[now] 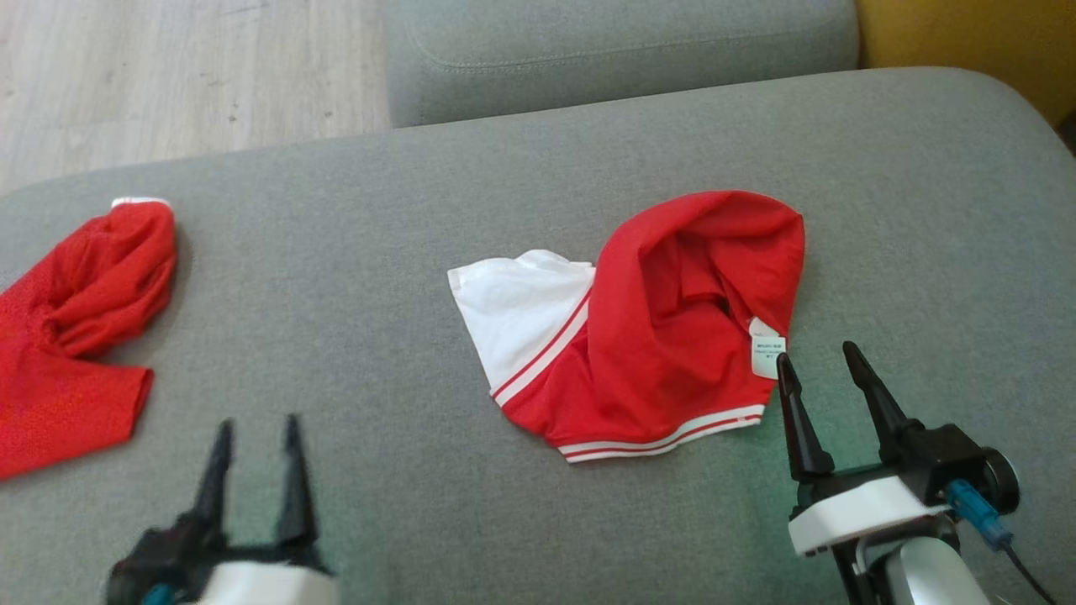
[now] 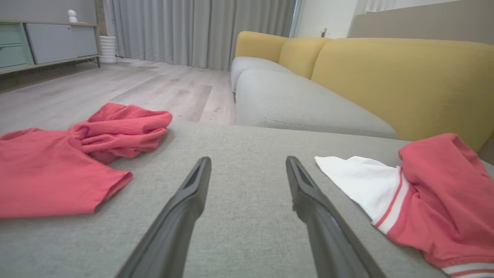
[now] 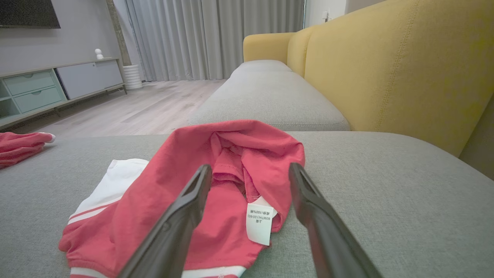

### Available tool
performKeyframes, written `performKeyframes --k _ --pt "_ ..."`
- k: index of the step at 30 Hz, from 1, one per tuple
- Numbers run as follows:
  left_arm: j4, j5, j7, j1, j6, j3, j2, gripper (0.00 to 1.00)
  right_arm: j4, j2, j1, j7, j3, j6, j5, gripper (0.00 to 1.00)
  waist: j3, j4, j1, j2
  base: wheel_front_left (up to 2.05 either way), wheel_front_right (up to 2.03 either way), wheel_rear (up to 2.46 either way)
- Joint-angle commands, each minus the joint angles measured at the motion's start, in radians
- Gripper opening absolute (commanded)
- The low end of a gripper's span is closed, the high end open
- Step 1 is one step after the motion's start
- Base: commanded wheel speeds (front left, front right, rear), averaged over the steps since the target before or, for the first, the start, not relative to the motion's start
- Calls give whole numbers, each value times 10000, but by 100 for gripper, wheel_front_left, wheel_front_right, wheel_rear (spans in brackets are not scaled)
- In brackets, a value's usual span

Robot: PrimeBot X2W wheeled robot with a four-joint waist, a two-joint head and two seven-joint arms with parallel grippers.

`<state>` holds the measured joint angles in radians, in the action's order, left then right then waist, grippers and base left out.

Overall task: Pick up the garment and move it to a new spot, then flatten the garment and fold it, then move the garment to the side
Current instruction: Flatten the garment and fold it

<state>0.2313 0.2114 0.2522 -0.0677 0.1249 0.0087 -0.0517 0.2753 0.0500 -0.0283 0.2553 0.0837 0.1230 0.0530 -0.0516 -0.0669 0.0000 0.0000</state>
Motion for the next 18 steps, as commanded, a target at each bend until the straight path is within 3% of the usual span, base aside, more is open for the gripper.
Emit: performKeyframes --k 1,5,9,18 --pt "-238 -43 95 699 49 -120 7 100 -370 3 -325 65 274 77 30 100 -50 -74 0 0 0 0 0" --pt "202 253 -61 1371 54 -1444 9 100 -446 3 -429 65 368 77 37 100 -186 -251 0 0 0 0 0" --pt "851 1059 -1074 2262 55 -2432 11 100 -537 3 -548 65 489 77 75 100 -365 -490 0 0 0 0 0" --pt "2168 1993 -2852 3493 -146 -3235 13 100 -681 3 -712 65 613 77 237 100 -716 -1064 0 0 0 0 0"
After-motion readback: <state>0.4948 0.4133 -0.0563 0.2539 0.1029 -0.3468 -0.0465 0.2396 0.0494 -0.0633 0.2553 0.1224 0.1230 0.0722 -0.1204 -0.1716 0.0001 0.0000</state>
